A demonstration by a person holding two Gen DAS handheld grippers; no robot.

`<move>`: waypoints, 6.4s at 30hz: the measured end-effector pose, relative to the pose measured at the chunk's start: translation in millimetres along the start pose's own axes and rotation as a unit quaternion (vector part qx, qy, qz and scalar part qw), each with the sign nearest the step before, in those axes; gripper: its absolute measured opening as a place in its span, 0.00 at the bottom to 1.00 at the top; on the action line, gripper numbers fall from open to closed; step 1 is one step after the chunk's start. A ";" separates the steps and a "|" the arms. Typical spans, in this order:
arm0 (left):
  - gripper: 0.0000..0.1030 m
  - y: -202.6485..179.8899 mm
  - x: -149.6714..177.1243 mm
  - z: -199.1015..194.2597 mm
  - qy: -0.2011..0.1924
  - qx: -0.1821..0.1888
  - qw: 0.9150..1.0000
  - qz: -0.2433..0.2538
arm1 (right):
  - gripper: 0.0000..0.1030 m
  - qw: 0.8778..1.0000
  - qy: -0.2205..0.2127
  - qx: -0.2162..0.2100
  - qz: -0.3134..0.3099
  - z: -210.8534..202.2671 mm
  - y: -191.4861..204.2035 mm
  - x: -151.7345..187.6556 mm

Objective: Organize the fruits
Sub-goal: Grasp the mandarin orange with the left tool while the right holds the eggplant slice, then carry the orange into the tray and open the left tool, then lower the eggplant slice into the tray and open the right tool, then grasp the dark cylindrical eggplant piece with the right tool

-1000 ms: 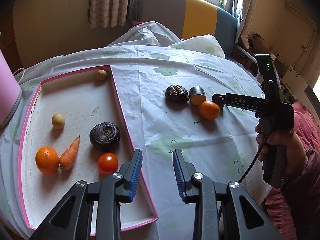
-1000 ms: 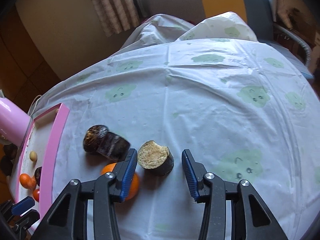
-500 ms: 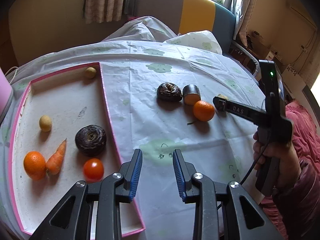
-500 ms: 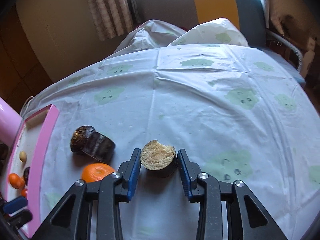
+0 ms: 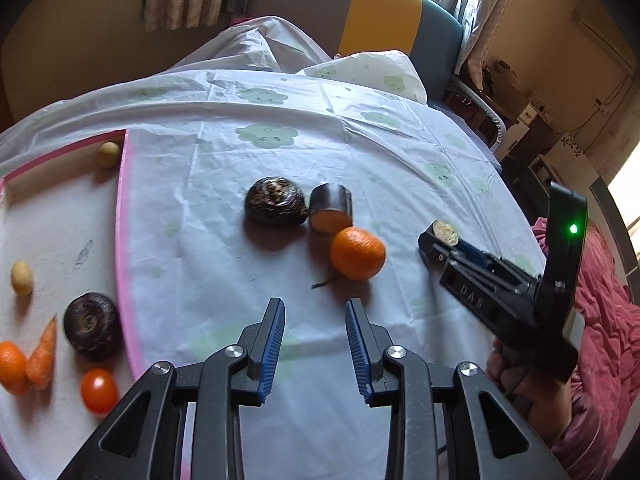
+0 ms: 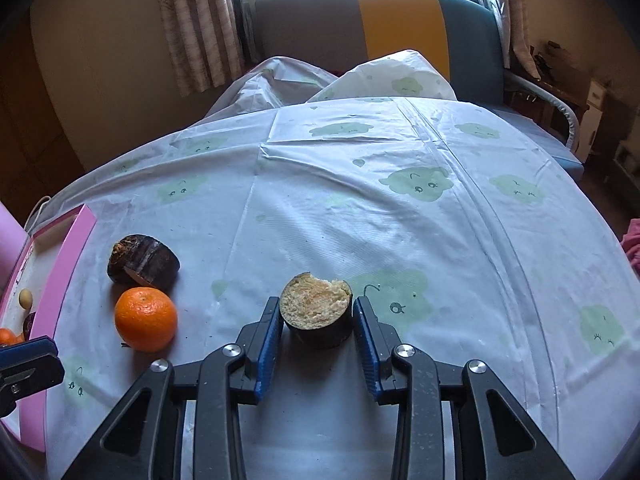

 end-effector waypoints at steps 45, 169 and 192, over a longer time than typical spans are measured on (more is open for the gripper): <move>0.38 16.8 0.2 -37.2 -0.058 -0.057 0.997 0.011 | 0.34 1.000 -0.009 0.014 -0.016 -1.0 4.6 3.7; 0.44 166.4 29.1 -148.5 -0.137 -0.215 0.965 -0.068 | 0.47 0.968 0.005 -0.238 -0.081 -86.5 228.4 22.2; 0.43 126.5 16.8 -117.1 -0.114 -0.152 0.981 -0.038 | 0.46 0.997 -0.008 -0.077 -0.013 -30.9 102.7 -5.3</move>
Point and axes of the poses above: each gripper's, at about its wrist camera, not at the fingertips, and z roughly the way its jaws point, y to its left, x to its underside, the point moved 4 cm from there along z, roughly the way its jaws point, and after that the axes turned 15 degrees about -y, right-handed, at the moved point
